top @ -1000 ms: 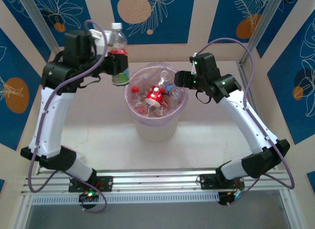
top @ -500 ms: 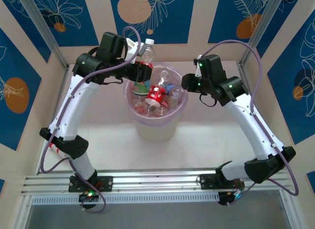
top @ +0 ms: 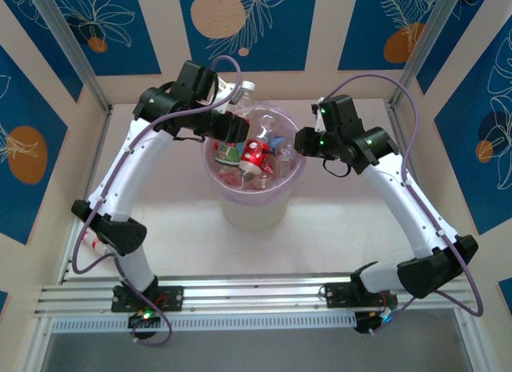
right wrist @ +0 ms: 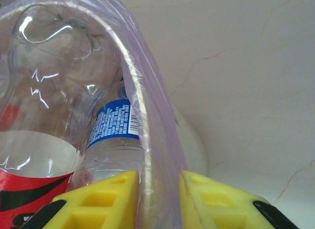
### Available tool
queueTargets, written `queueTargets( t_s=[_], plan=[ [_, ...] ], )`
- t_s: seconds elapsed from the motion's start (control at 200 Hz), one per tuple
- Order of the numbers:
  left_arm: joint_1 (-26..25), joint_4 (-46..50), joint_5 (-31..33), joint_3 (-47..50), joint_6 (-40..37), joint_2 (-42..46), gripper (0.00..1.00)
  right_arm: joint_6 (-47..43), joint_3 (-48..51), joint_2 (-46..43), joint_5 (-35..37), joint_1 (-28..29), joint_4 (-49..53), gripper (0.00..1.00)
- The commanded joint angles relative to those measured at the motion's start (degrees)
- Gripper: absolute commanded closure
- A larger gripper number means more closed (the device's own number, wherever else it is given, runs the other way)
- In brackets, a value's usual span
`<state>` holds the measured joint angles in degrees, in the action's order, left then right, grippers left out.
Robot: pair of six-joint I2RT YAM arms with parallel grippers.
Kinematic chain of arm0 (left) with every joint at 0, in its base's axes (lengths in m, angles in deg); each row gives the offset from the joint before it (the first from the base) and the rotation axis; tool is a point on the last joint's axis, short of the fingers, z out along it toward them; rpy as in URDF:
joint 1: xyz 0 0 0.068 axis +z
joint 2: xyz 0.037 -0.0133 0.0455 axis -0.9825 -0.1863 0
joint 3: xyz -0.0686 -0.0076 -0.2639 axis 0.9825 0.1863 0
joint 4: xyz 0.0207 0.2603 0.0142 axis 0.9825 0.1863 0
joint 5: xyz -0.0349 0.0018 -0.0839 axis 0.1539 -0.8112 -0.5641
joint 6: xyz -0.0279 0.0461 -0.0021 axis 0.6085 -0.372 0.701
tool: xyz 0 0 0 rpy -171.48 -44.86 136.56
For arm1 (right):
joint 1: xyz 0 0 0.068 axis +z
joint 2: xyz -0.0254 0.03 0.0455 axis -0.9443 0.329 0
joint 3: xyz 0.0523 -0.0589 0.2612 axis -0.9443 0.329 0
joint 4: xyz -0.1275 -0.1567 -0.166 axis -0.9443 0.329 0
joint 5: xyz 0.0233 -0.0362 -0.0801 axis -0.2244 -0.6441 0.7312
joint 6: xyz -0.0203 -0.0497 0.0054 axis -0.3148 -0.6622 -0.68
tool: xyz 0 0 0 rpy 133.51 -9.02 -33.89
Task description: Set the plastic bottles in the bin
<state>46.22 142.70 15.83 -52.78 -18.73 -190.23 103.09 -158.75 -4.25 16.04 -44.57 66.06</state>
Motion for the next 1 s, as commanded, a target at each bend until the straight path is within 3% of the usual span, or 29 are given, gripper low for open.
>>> queueTargets(
  t_s=[0.0, 0.135, 0.205, 0.355, 0.49, 0.57, 0.68, 0.845, 0.99],
  plan=[
    [-0.4, 2.2, 0.2, 1.8, -1.9, -0.8, 1.0, 0.1, 0.8, 0.2, -1.8, -0.2, -1.2, 0.72],
    [-0.4, 2.1, 0.2, 3.7, -2.8, -0.9, 0.99, -0.2, 0.7, 0.5, -1.9, -0.3, -1.4, 0.73],
    [-0.4, 2.2, -0.1, 4.3, -3.2, -1.3, 0.93, -0.2, 0.6, 0.6, -1.9, -0.3, -1.6, 0.74],
    [-0.4, 2.3, -0.6, 4.6, -3.4, -2.1, 0.66, -0.2, 0.6, 0.8, -1.9, -0.3, -1.8, 0.74],
    [-0.1, 0.9, -0.6, 4.3, -2.6, -1.3, 0.5, -0.2, 0.6, 0.8, -1.8, -0.3, -1.8, 0.74],
    [0.2, 0.2, -0.9, 3.8, -1.9, -0.7, 0.33, -0.3, 0.6, 0.8, -1.8, -0.3, -1.9, 0.74],
    [0.6, -0.5, -1.1, 2.9, -1.6, -0.2, 0.2, -0.2, 0.5, 1.0, -1.8, -0.3, -2.0, 0.74],
    [1.2, -1.6, 1.8, 1.1, -2.5, 0.0, 0.15, -0.4, 0.4, 1.0, -1.9, -0.3, -2.1, 0.74],
    [1.7, -4.2, 4.2, -0.8, -3.1, -0.3, 0.17, -0.5, 0.3, 1.0, -1.8, -0.3, -1.9, 0.74]
  ],
)
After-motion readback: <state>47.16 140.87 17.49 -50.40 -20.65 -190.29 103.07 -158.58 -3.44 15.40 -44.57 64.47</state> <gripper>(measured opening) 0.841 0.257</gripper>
